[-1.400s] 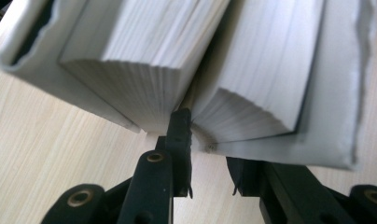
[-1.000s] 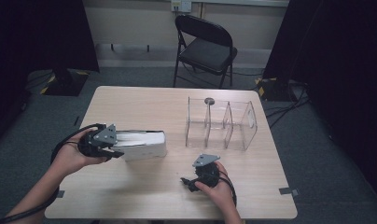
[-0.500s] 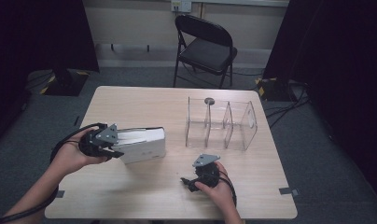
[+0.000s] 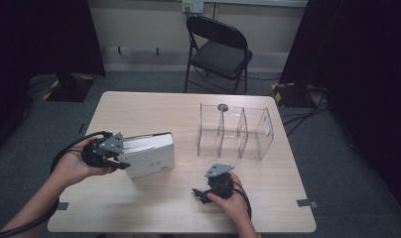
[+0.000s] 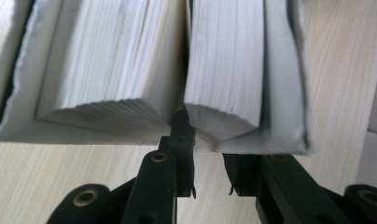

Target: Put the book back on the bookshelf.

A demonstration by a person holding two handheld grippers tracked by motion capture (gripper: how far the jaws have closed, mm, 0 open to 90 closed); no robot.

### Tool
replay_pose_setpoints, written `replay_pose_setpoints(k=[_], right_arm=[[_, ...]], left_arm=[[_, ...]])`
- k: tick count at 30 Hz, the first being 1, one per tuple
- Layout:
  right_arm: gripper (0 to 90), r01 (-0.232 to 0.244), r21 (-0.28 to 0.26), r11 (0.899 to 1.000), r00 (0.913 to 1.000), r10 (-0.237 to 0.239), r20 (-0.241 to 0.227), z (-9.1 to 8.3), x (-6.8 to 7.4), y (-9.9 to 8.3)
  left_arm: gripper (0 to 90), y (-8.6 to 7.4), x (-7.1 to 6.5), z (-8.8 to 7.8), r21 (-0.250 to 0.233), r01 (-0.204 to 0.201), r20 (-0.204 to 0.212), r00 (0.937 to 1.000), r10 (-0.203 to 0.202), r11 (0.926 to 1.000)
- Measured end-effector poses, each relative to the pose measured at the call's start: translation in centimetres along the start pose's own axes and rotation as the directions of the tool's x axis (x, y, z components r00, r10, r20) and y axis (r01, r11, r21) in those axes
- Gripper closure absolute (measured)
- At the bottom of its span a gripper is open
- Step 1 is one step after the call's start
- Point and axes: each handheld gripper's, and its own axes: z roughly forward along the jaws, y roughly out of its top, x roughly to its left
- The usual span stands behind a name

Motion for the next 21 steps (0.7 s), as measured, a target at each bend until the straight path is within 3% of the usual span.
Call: replay_pose_setpoints(k=[2, 11, 21], right_arm=[[12.8, 0.0, 0.001, 1.0, 1.0, 0.0, 0.0, 0.0, 0.0, 0.0], [12.8, 0.0, 0.0, 1.0, 1.0, 0.0, -0.001, 0.0, 0.0, 0.0], [12.8, 0.0, 0.0, 1.0, 1.0, 0.0, -0.001, 0.0, 0.0, 0.0]], left_arm=[[74.6, -0.2, -0.1, 0.0, -0.023, 0.022, 0.003, 0.9998, -0.022, 0.9995], [74.1, -0.3, 0.4, 0.0, -0.023, 0.07, -0.032, 0.997, -0.07, 0.9973], [73.9, -0.3, 0.9, 0.0, -0.018, 0.094, -0.015, 0.9955, -0.094, 0.9954]])
